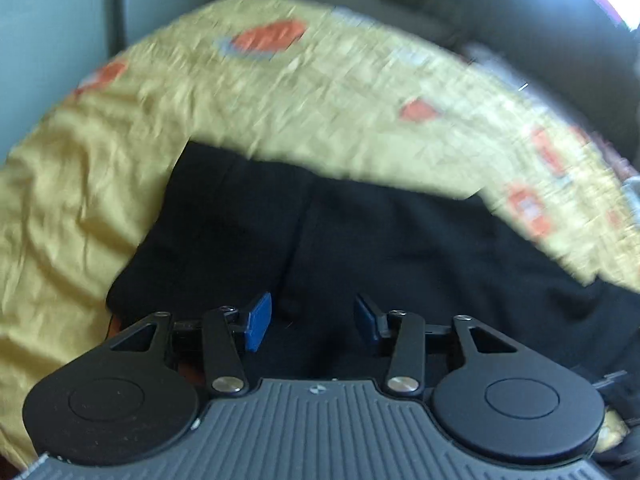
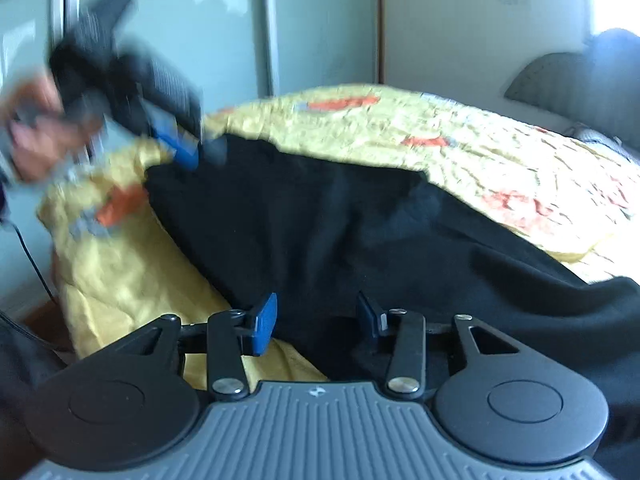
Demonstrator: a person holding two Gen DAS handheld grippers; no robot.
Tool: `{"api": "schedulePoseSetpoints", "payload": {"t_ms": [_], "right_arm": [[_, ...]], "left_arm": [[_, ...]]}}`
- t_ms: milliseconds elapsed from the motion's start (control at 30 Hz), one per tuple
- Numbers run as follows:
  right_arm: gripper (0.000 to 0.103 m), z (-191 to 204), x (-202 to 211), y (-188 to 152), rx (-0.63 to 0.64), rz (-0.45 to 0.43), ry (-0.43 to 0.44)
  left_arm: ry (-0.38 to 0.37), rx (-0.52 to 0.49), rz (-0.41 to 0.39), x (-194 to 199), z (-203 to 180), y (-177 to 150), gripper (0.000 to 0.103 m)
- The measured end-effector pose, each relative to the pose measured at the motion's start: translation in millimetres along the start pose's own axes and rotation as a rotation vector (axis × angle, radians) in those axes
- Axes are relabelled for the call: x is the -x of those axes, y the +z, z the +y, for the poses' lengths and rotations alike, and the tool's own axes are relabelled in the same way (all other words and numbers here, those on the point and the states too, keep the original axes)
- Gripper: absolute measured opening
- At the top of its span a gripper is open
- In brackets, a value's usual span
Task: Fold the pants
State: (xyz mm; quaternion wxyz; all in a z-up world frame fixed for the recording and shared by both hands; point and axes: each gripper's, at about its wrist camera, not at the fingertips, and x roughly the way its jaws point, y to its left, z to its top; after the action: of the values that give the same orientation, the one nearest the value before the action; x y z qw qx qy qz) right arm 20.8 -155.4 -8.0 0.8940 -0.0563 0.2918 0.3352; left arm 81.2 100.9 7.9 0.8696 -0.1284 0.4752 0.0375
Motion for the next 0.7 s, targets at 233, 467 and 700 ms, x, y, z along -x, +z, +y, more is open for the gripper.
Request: {"api": "schedulePoseSetpoints", "payload": {"t_ms": [233, 467, 700], "right_arm": [[0.067, -102, 94, -32, -0.430, -0.242, -0.333], [0.076, -218, 153, -110, -1.092, -0.471, -0.396], [0.076, -265, 145, -129, -1.253, -0.495, -0.368]], "left_arm": [[-0.013, -0.061, 0.018, 18, 4, -13, 0.042], [-0.222, -0.182, -0.058, 23, -75, 2, 0.048], [-0.277, -0.494, -0.086, -10, -200, -37, 0.056]]}}
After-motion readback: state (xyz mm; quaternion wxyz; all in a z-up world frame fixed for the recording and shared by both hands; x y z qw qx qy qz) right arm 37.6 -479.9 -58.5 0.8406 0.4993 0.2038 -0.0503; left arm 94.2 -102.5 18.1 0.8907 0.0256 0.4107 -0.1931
